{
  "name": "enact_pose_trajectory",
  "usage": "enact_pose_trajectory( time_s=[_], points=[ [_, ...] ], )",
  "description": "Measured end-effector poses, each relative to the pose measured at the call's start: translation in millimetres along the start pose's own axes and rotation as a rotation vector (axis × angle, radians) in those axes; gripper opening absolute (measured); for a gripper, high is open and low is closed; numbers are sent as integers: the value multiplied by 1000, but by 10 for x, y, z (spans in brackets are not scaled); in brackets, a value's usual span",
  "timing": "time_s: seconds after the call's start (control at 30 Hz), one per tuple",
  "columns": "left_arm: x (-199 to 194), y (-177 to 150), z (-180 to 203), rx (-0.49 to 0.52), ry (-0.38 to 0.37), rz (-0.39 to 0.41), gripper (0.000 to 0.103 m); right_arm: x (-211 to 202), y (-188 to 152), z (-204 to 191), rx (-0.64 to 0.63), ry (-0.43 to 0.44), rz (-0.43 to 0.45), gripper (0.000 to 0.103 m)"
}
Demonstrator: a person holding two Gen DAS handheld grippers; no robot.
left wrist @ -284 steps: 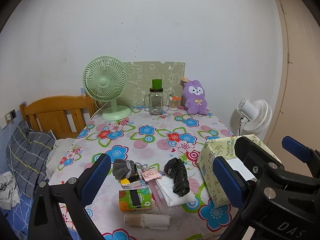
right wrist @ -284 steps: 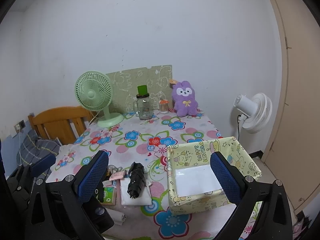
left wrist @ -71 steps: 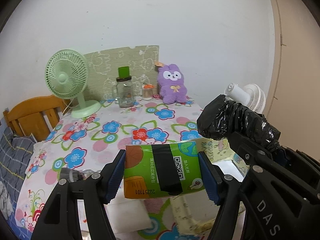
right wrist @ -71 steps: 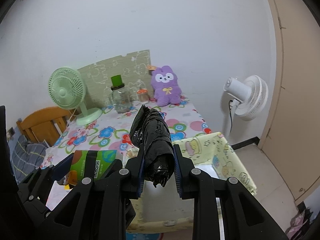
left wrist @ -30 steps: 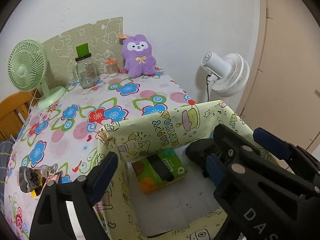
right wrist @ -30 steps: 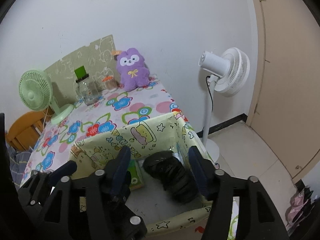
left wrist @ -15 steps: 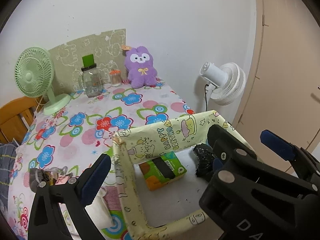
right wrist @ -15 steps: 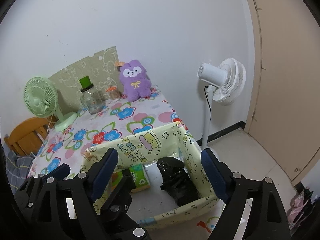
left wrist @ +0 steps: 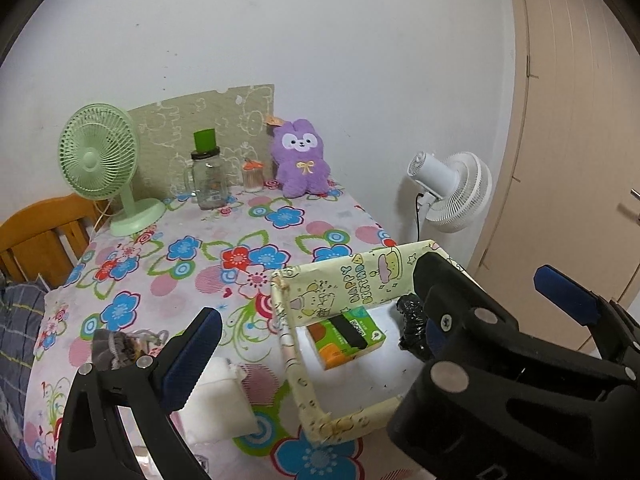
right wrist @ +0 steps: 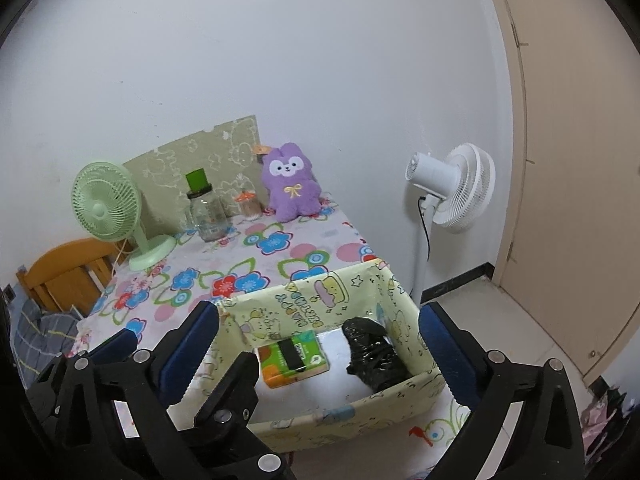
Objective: Organize soft objects
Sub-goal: 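Open both grippers to drop the umbrella and tissue pack into the box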
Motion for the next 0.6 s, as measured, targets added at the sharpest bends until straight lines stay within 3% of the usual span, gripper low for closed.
enact_pose_trajectory(
  time_s=[0.6],
  points=[
    [-412,-100,-417,-22,53,56,103,-316,-96,-474,-60,50,38,103]
  ],
)
Point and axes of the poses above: each gripper's, at about its wrist camera, not at the fingertips, and x roughly the way its jaws point, z to its right, y to its top, the point moved 8 cm from there along x, roughly the way its jaws point, and after that the axes turned 10 degrees about z, right-handed, at the moved point
